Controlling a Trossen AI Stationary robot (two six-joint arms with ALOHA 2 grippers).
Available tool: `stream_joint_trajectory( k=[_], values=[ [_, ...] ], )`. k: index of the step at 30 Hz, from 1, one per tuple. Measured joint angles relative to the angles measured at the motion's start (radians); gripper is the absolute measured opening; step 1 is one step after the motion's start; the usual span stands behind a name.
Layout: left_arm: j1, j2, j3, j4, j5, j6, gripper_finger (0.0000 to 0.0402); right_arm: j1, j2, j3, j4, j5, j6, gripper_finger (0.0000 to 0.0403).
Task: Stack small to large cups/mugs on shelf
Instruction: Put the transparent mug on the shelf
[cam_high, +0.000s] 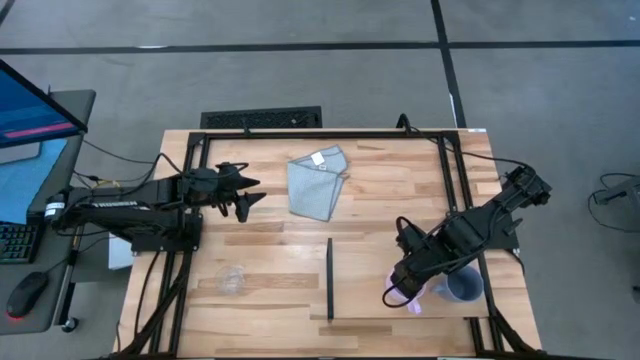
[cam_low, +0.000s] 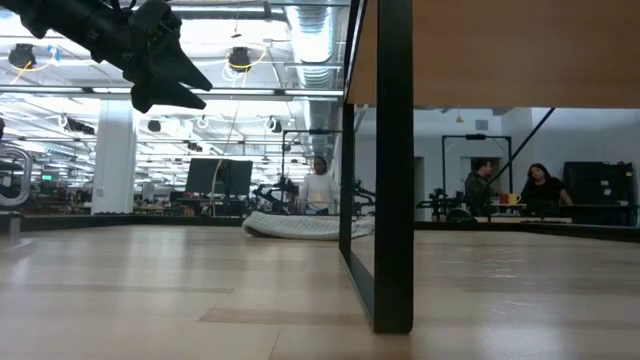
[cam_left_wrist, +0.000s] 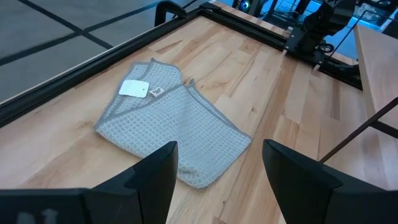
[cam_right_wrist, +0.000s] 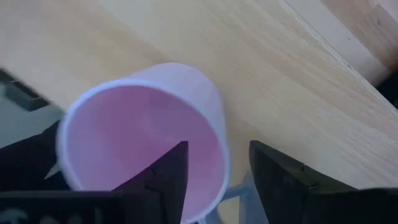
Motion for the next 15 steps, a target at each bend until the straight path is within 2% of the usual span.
stream_joint_trajectory(
  k=[6,15],
  values=[
    [0.000,0.000,0.000,0.000,0.001,0.000,0.0226,-0.021,-0.001,0.068,-0.001,0.002,-0.037,0.0190],
    [0.000,0.000,0.000,-0.002,0.002,0.000,0.0226,-0.089,-0.001,0.072,-0.002,0.029,-0.160,0.0189]
  ],
)
